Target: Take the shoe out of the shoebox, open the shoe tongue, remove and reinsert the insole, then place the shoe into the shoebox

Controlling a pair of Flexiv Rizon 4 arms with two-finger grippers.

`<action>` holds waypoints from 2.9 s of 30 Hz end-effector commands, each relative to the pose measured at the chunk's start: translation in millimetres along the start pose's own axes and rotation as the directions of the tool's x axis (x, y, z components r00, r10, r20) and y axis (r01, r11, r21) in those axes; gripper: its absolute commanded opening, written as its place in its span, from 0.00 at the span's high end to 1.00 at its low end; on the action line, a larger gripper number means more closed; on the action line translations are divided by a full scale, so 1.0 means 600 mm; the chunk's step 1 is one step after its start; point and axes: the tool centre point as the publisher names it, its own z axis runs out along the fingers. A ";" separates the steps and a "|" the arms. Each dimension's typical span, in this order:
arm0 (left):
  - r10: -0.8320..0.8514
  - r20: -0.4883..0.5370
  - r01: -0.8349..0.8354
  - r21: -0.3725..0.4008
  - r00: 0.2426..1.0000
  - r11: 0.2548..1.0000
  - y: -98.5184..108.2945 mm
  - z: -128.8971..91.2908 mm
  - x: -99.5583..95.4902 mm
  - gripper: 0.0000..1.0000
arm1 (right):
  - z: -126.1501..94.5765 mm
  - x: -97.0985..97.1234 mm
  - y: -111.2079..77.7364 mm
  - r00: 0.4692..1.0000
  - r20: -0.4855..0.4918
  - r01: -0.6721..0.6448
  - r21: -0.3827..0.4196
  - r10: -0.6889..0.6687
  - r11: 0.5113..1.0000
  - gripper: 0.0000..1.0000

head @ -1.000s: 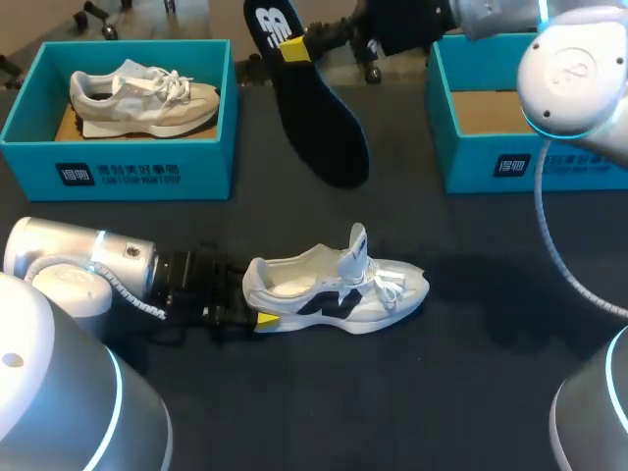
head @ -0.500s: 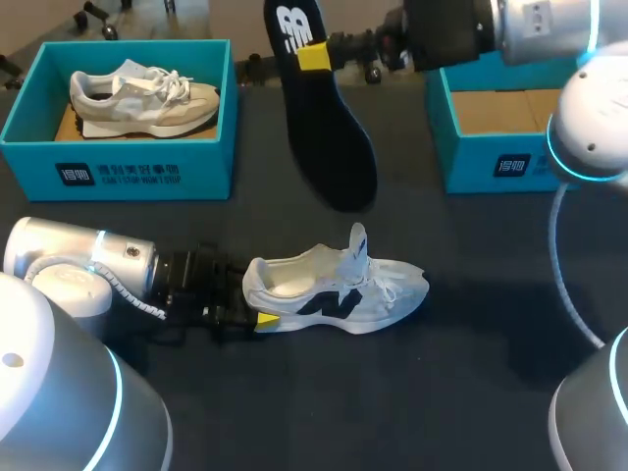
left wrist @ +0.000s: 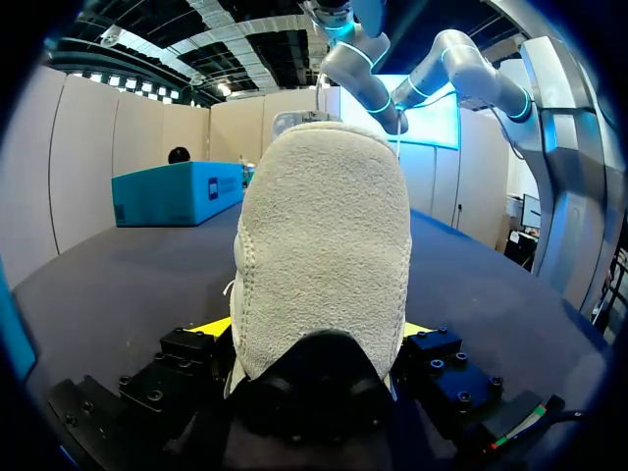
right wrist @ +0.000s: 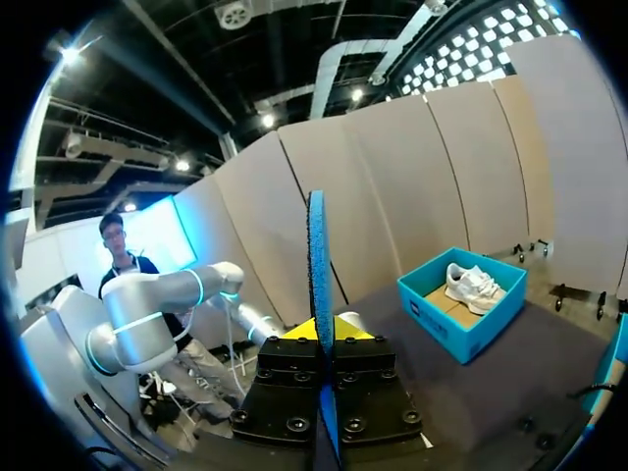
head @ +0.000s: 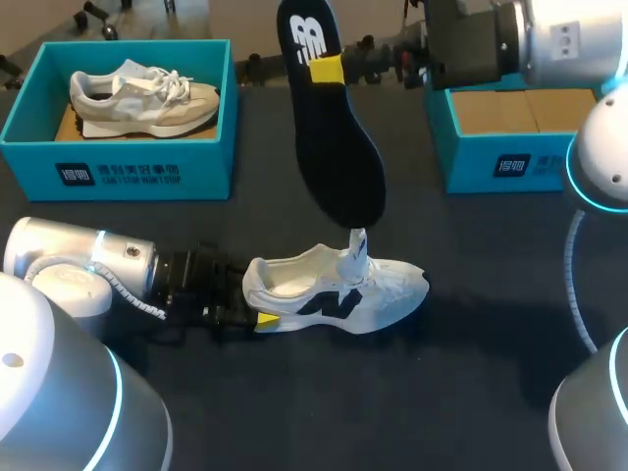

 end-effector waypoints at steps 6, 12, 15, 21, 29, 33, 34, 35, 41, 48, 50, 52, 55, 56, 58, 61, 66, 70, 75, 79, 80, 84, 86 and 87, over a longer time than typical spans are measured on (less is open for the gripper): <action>0.000 -0.002 0.000 0.000 1.000 1.000 0.002 0.002 -0.002 1.00 | -0.006 0.005 -0.010 1.000 0.010 -0.002 -0.009 0.002 1.000 1.00; 0.000 -0.002 0.000 0.000 1.000 1.000 0.002 0.002 -0.002 1.00 | -0.006 0.005 -0.010 1.000 0.010 -0.002 -0.009 0.002 1.000 1.00; 0.000 -0.002 0.000 0.000 1.000 1.000 0.002 0.002 -0.002 1.00 | -0.006 0.005 -0.010 1.000 0.010 -0.002 -0.009 0.002 1.000 1.00; 0.000 -0.002 0.000 0.000 1.000 1.000 0.002 0.002 -0.002 1.00 | -0.006 0.005 -0.010 1.000 0.010 -0.002 -0.009 0.002 1.000 1.00; 0.000 -0.002 0.000 0.000 1.000 1.000 0.002 0.002 -0.002 1.00 | -0.016 0.006 -0.011 1.000 0.001 -0.024 -0.009 0.024 1.000 1.00; 0.000 -0.002 0.000 0.000 1.000 1.000 0.002 0.002 -0.002 1.00 | -0.049 0.019 -0.012 0.995 -0.030 -0.092 -0.009 0.092 0.996 1.00; 0.000 -0.002 0.000 0.000 1.000 1.000 0.002 0.002 -0.002 1.00 | -0.056 0.024 -0.010 0.994 -0.049 -0.098 -0.022 0.097 0.995 1.00; 0.000 -0.002 0.000 0.000 1.000 1.000 0.002 0.002 -0.002 1.00 | -0.062 0.028 -0.009 0.992 -0.053 -0.117 -0.026 0.115 0.993 1.00; 0.000 -0.002 0.000 0.000 1.000 1.000 0.002 0.002 -0.002 1.00 | -0.099 0.061 -0.008 0.974 -0.073 -0.216 -0.044 0.213 0.975 1.00; 0.000 -0.002 0.000 0.000 1.000 1.000 0.002 0.002 -0.002 1.00 | -0.133 0.099 0.004 0.953 -0.068 -0.298 -0.053 0.295 0.953 1.00; 0.000 -0.002 0.000 0.000 1.000 1.000 0.002 0.002 -0.002 1.00 | -0.139 0.110 0.007 0.950 -0.061 -0.312 -0.073 0.308 0.947 1.00; 0.000 -0.002 0.000 0.000 1.000 1.000 0.002 0.002 -0.002 1.00 | -0.141 0.120 0.010 0.947 -0.056 -0.320 -0.077 0.316 0.944 1.00; 0.000 -0.002 0.000 0.000 1.000 1.000 0.002 0.002 -0.002 1.00 | -0.142 0.133 0.011 0.945 -0.043 -0.326 -0.071 0.324 0.943 1.00; 0.000 -0.002 0.000 0.000 1.000 1.000 0.002 0.002 -0.002 1.00 | -0.142 0.138 0.009 0.943 -0.043 -0.333 -0.069 0.331 0.940 1.00; 0.000 -0.002 0.000 0.000 1.000 1.000 0.002 0.002 -0.002 1.00 | -0.141 0.147 0.007 0.938 -0.053 -0.346 -0.059 0.343 0.937 1.00; 0.000 -0.002 0.000 0.000 1.000 1.000 0.002 0.002 -0.002 1.00 | -0.139 0.154 0.001 0.931 -0.063 -0.364 -0.058 0.360 0.930 1.00; 0.000 -0.002 0.000 0.000 1.000 1.000 0.002 0.002 -0.002 1.00 | -0.128 0.160 -0.006 0.922 -0.088 -0.383 -0.045 0.378 0.923 1.00; 0.000 -0.002 0.000 0.000 1.000 1.000 0.002 0.002 -0.002 1.00 | -0.115 0.167 -0.013 0.911 -0.111 -0.401 -0.007 0.398 0.916 1.00; 0.000 -0.002 0.000 0.000 1.000 1.000 0.002 0.002 -0.002 1.00 | -0.112 0.170 -0.017 0.906 -0.079 -0.416 0.000 0.415 0.909 1.00; 0.000 -0.002 0.000 0.000 1.000 1.000 0.002 0.002 -0.002 1.00 | -0.112 0.170 -0.017 0.906 -0.079 -0.416 0.000 0.415 0.909 1.00; 0.000 -0.002 0.000 0.000 1.000 1.000 0.002 0.002 -0.002 1.00 | -0.112 0.170 -0.017 0.906 -0.079 -0.416 0.000 0.415 0.909 1.00; 0.000 -0.002 0.000 0.000 1.000 1.000 0.002 0.002 -0.002 1.00 | -0.112 0.170 -0.017 0.906 -0.079 -0.416 0.000 0.415 0.909 1.00; 0.000 -0.002 0.000 0.000 1.000 1.000 0.002 0.002 -0.002 1.00 | -0.112 0.170 -0.017 0.906 -0.079 -0.416 0.000 0.415 0.909 1.00; 0.000 -0.002 0.000 0.000 1.000 1.000 0.002 0.002 -0.002 1.00 | -0.112 0.170 -0.017 0.906 -0.079 -0.416 0.000 0.415 0.909 1.00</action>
